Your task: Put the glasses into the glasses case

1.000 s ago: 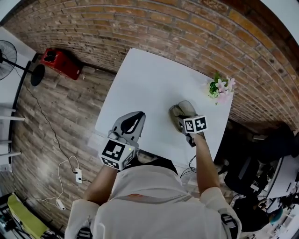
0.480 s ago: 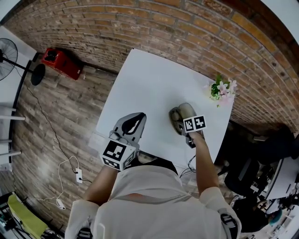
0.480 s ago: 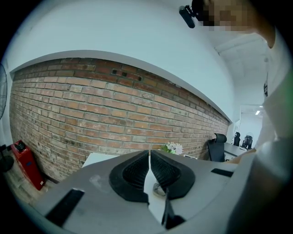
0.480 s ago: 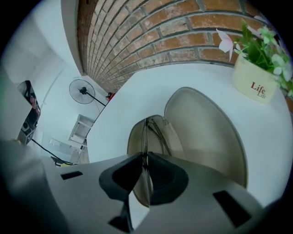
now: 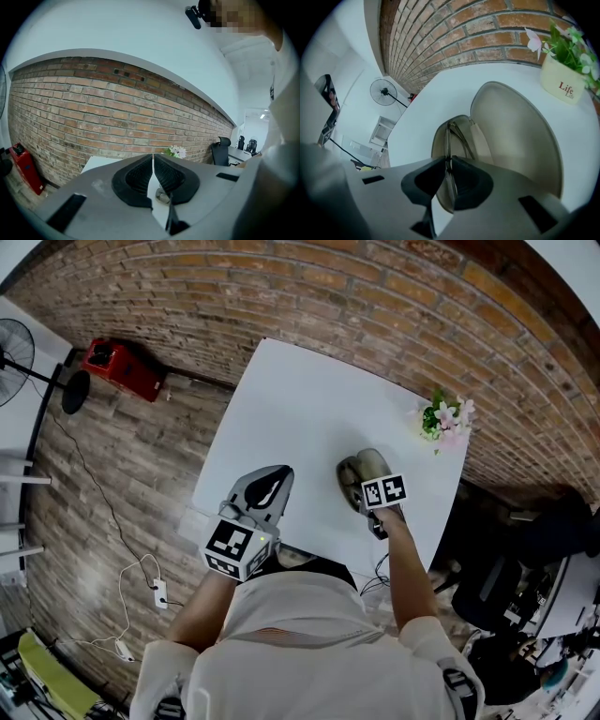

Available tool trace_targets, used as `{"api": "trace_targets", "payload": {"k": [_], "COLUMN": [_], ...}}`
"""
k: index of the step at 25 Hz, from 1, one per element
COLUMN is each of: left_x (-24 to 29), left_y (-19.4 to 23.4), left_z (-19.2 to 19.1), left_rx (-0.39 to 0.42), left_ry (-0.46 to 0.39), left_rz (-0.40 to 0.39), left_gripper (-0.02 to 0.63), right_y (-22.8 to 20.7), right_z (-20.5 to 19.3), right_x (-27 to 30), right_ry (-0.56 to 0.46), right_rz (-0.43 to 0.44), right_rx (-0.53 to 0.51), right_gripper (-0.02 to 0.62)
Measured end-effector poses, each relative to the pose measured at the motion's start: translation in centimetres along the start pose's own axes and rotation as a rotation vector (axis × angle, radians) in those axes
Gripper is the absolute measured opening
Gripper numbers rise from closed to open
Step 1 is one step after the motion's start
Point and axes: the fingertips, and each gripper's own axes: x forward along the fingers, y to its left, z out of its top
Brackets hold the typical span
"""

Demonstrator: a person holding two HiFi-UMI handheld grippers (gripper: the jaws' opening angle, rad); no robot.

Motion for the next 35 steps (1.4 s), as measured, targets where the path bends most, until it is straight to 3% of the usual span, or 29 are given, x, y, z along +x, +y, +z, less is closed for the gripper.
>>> {"api": "trace_targets", "payload": {"k": [7,17,23,29,35], "left_x": [0.0,0.1,0.3,0.8,1.3], "left_y": [0.0,-0.4,-1.1,-2.2,-3.4], "left_z": [0.0,0.0,0.8,2.7,5.4], "left_rx": [-0.002,-0.002,0.005,0.02,0.052], "left_ry": [0.004,0.003,-0.021,-0.068,-0.126], "left_rz": [-0.003,-0.023,-0.046,-0.087,-0.136], "left_gripper": [0.023,0.023,0.023,0.023,0.023], "right_y": [-0.5,-1.2,-1.0,0.7,3.3], "right_z": [0.0,0.4,1.1,4.2,6.9], "right_x": [-0.2,-1.7,-4.3,-11.8,-21.9], "right_ry": [-0.019,-0.048,-0.119,-0.371,-0.696], "right_rz": [-0.04,-0.163,-0.23,-0.258,-0.285], "right_rx": [-0.026,-0.1,-0.115,-0.103,-0.067], "right_gripper": [0.121,0.231,0.25,0.19,0.064]}}
